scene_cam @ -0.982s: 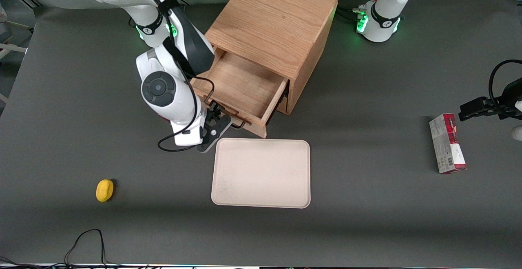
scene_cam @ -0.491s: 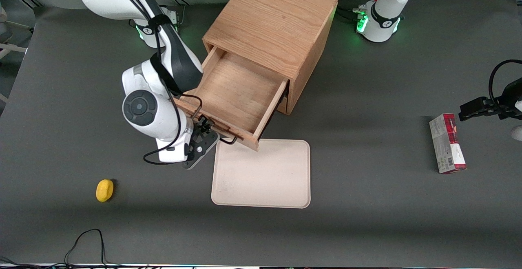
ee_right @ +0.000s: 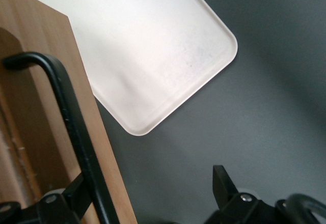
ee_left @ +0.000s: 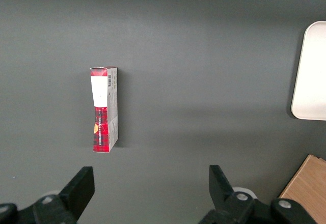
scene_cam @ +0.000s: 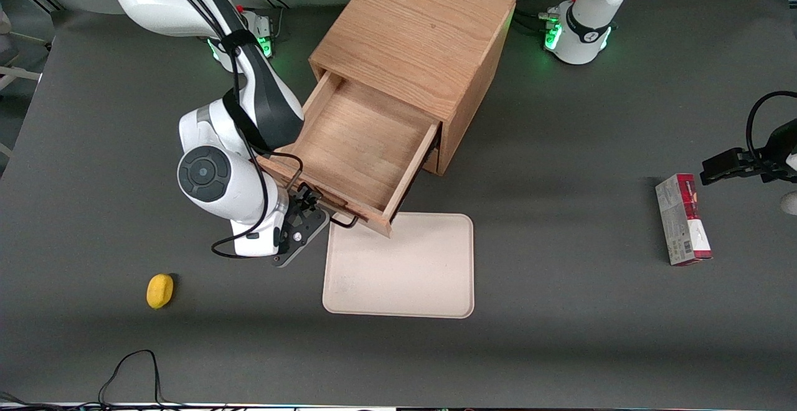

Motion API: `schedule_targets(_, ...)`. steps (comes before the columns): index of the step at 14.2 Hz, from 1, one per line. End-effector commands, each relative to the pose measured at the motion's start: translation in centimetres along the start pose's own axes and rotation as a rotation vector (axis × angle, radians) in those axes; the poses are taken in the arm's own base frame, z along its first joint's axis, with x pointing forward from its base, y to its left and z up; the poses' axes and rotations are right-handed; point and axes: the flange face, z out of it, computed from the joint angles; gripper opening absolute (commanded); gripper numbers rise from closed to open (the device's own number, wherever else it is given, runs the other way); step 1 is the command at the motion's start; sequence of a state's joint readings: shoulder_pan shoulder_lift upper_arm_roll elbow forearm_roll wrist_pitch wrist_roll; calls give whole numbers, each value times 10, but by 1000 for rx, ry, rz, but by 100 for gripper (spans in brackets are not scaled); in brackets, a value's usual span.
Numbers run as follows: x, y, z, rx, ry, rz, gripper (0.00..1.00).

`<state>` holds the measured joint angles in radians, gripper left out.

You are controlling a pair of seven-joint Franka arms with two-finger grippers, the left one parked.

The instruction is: Open upper drawer

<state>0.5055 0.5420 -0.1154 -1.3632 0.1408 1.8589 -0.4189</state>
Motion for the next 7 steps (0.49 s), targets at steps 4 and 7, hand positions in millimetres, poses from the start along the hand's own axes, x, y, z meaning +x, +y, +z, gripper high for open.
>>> schedule_targets(4,0,10,-77,-14,23,-6,100)
schedule_targets(7,-20,22,-119,-17,22,29,100)
